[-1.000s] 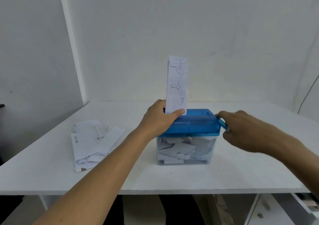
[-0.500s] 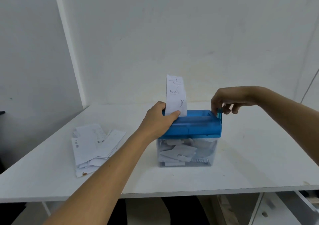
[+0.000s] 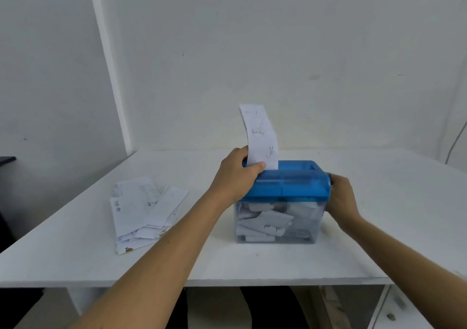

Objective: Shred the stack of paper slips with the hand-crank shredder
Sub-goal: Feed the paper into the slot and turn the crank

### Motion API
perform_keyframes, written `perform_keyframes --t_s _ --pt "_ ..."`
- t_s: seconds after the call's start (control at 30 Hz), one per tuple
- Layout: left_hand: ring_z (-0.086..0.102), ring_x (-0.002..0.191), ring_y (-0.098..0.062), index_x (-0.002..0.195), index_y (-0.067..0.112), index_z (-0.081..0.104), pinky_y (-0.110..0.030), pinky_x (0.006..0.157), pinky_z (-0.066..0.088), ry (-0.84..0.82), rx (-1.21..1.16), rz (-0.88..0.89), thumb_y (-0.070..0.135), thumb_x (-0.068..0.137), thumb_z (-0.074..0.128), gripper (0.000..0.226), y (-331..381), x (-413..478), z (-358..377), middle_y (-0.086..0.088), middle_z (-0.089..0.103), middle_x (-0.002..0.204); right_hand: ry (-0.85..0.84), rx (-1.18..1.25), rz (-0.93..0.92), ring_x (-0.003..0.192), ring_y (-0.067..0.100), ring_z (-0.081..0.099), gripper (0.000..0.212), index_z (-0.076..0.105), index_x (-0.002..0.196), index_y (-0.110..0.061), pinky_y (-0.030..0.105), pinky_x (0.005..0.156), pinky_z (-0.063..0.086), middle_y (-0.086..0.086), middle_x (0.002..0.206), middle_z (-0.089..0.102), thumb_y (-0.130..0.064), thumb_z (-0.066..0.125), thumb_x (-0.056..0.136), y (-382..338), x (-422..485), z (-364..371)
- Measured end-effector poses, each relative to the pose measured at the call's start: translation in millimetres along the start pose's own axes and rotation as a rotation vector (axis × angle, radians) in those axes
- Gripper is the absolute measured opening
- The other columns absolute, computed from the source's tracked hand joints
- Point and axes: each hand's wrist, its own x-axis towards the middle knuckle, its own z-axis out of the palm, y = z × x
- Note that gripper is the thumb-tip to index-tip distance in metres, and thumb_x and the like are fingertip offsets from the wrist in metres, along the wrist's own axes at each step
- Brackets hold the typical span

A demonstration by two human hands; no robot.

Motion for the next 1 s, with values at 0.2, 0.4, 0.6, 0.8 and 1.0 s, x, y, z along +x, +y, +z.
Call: perform_keyframes --t_s 0.2,0.4,0.6,0.8,1.0 --pt "0.056 0.112 -0.011 0.131 0.028 0.056 -0.019 0.086 0.045 0.019 -0.017 0.018 0.023 0.100 0.057 0.032 -1.6 -3.5 3.8 0.009 0.060 0.127 -0.043 -0.092 -0.040 0.041 0.005 0.048 0.046 0.063 0.072 -0.001 0.022 0.046 0.041 0.006 0.057 0.061 -0.029 0.046 0.105 7.5 -28.2 -16.7" --pt "0.058 0.106 -0.012 0.128 0.025 0.056 -0.031 0.092 0.052 0.058 0.116 -0.016 0.045 0.095 0.062 0.039 1.5 -4.2 6.8 0.013 0.059 0.120 -0.072 -0.148 0.004 0.047 0.011 0.054 0.054 0.059 0.069 -0.002 0.019 0.048 0.042 0.004 0.056 0.058 -0.035 0.040 0.106 -8.1 -45.2 -27.0" --pt "0.059 0.105 -0.018 0.097 0.043 0.046 -0.045 0.095 0.053 -0.024 0.257 -0.059 0.090 0.048 0.071 0.072 16.0 -11.9 1.2 0.013 0.057 0.114 -0.239 -0.010 0.060 0.042 0.014 0.038 0.046 0.044 0.067 -0.006 0.021 0.043 0.035 0.005 0.050 0.047 -0.032 0.044 0.106 -35.0 -60.3 -54.4" --pt "0.062 0.107 -0.014 0.119 0.042 0.057 -0.043 0.098 0.052 -0.127 0.239 -0.035 0.091 0.039 0.071 0.095 19.4 -5.1 -2.1 0.020 0.065 0.115 -0.581 0.031 -0.049 0.062 0.018 0.051 0.029 0.060 0.085 0.002 0.024 0.057 0.047 0.008 0.071 0.056 -0.024 0.071 0.081 -61.4 -60.1 -106.3" --pt "0.059 0.111 -0.018 0.133 0.038 0.052 -0.042 0.097 0.053 -0.133 0.212 -0.021 0.081 0.054 0.077 0.093 17.1 -6.6 -0.4 0.014 0.062 0.124 -0.361 0.049 -0.166 0.075 0.017 0.061 0.038 0.070 0.104 -0.010 0.035 0.072 0.054 0.008 0.084 0.065 -0.042 0.071 0.083 -82.9 -21.3 -102.8"
